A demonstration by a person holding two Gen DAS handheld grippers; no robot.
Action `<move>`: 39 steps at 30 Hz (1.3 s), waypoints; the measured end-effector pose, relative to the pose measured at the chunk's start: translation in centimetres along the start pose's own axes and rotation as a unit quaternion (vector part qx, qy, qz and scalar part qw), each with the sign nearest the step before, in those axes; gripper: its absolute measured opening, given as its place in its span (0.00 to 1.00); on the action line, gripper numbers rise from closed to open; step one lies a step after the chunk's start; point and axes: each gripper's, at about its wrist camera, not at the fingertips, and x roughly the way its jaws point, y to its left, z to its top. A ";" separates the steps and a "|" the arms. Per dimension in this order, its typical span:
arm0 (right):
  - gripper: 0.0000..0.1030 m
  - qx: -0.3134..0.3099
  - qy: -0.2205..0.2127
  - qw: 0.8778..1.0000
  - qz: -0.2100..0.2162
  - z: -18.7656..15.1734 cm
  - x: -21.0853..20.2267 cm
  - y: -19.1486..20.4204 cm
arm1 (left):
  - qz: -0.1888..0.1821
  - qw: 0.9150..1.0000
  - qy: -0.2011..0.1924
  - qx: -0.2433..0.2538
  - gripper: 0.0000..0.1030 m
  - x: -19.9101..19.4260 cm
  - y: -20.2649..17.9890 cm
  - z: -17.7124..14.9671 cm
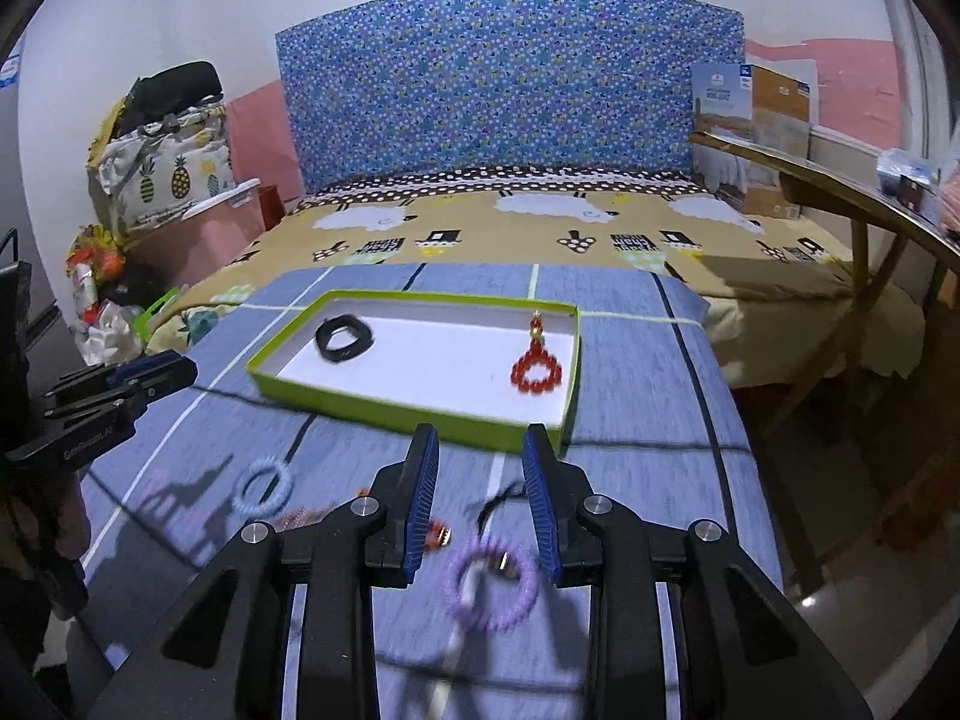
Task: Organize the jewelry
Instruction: 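Move both tools back toward the remaining jewelry on the bed, then grasp the gray cord bundle with the left tool while the right tool grasps the purple coil hair tie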
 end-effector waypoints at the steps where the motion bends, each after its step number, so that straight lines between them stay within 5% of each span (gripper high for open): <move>1: 0.29 -0.001 -0.001 1.000 -0.001 -0.5 -0.4 0.1 | -0.001 1.000 0.000 0.000 0.24 -0.4 -0.1 -0.4; 14: 0.29 0.003 0.014 1.000 0.001 -4.9 -2.1 1.0 | -0.029 0.999 0.013 0.006 0.24 -3.0 -1.5 -3.9; 39: 0.29 0.011 0.041 0.999 -0.005 -5.2 1.2 -0.2 | -0.097 0.989 0.100 0.046 0.24 1.1 -6.1 -6.7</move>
